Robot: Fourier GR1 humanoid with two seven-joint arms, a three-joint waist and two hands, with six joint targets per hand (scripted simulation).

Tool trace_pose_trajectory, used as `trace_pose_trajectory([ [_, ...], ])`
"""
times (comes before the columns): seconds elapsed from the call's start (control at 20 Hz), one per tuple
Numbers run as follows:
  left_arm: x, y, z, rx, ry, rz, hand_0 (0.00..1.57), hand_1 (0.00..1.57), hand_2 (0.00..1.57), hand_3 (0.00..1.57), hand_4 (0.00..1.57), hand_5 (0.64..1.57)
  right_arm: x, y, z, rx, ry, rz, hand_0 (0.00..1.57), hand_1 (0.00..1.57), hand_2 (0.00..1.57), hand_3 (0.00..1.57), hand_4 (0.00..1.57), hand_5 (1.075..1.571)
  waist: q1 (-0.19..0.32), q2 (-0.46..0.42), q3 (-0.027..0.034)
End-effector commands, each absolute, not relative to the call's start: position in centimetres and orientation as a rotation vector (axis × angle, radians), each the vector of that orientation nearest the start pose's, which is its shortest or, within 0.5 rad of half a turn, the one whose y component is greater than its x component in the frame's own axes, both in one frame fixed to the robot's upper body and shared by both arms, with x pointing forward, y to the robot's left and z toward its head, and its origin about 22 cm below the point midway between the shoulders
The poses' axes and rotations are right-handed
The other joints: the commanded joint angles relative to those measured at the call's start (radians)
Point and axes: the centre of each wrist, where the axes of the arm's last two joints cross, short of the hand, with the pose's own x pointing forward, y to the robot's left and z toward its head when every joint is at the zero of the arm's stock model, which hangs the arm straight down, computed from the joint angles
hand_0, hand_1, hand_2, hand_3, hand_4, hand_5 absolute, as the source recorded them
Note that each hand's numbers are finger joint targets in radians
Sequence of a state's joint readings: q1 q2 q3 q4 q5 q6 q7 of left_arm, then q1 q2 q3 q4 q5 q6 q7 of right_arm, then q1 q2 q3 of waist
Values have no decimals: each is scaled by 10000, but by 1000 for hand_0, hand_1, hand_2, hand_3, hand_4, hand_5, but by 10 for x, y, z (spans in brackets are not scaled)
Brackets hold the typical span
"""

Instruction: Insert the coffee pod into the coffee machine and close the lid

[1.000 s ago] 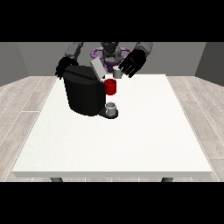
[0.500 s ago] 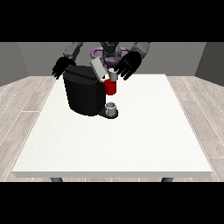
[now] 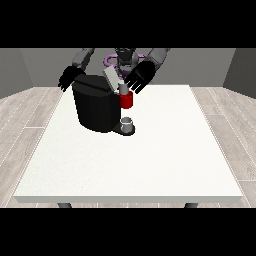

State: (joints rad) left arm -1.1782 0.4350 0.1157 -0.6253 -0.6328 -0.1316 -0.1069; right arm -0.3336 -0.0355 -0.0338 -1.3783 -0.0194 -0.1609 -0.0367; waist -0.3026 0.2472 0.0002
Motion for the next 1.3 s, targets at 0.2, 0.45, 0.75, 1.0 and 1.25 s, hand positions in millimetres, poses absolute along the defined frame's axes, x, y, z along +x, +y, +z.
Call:
trace_pose_trajectory([
  [0.2,465,237,222,6908,-16860,-8777,1204,1204,1279,1208,521,1571,327,-215,54,-668,-17224,-575,0,0,0,0,513,1571,157,43,0],
  [0.45,464,247,219,7109,-16514,-8980,1185,1185,1250,1184,491,1571,315,-217,36,-496,-17298,-697,0,0,0,0,448,1571,90,-37,1],
  [0.75,465,242,244,6918,-16979,-9025,1221,1221,1265,1171,485,1571,321,-206,36,-717,-17475,-794,0,0,0,0,415,1571,232,362,2],
  [1.0,461,271,203,6762,-16525,-8852,1204,1204,1226,1089,463,1571,310,-210,41,-731,-17138,-637,0,0,0,0,403,1571,130,113,-4],
  [1.25,461,271,218,7052,-16307,-9530,1118,1118,1158,990,442,1571,308,-217,27,-846,-16934,-1039,0,0,0,0,380,1571,324,-11,-1],
])
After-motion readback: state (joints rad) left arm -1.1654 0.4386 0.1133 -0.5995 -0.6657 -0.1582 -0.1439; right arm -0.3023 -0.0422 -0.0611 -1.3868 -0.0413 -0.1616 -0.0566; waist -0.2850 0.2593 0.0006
